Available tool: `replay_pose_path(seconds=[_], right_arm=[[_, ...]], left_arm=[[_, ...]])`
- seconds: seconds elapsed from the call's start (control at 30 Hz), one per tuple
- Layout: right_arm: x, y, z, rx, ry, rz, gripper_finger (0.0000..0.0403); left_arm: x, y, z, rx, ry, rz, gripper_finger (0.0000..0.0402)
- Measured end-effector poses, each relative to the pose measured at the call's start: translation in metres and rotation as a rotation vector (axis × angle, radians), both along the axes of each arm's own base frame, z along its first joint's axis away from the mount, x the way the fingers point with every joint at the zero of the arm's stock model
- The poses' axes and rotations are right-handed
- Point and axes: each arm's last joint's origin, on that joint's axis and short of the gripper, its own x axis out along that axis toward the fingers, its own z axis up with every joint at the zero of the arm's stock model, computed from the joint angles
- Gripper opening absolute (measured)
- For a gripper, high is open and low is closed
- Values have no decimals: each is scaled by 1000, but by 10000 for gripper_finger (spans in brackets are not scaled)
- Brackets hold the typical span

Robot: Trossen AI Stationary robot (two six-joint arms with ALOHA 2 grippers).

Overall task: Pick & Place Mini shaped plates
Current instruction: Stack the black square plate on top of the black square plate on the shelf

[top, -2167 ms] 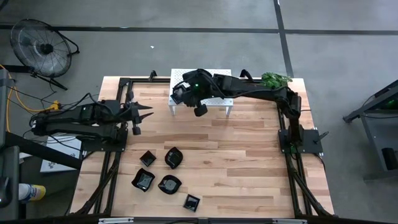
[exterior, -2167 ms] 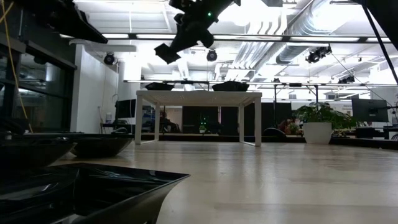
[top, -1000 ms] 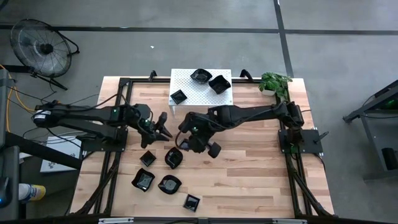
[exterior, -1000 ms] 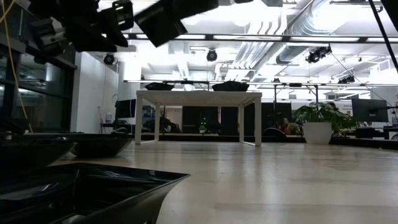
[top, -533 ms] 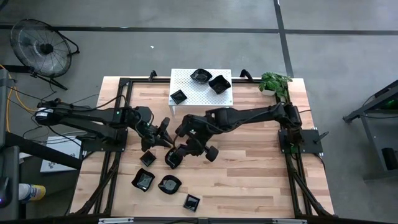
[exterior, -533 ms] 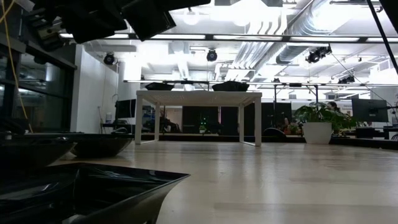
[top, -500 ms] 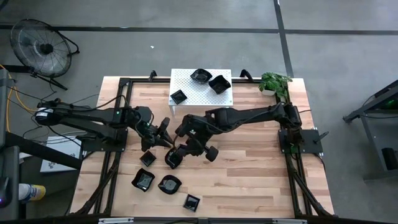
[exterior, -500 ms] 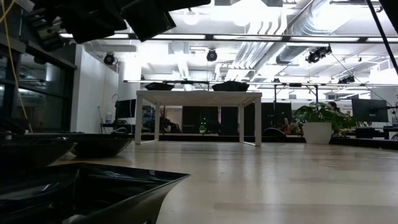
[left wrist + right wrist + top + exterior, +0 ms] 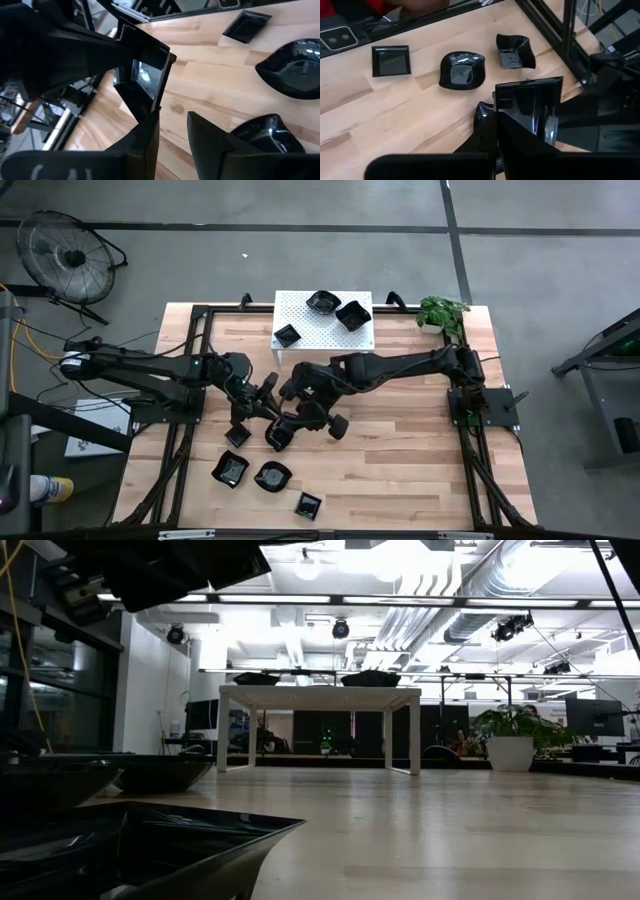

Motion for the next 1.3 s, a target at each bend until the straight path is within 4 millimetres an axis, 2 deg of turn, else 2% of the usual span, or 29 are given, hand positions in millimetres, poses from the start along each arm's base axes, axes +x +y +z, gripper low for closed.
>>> replay_pose_path(seconds=[0.4,0.83,1.3], right_arm=[[-2,7,-10,-25,80,-28,0],[7,5,-15,-55,16,-12,0],[10,4,-11,-49,-35,-4,0]], left_arm=[[0,1,0,7,5,15,97],[-1,-1,0,-20,11,-23,97],[-1,-2,0,-40,12,-63,97]])
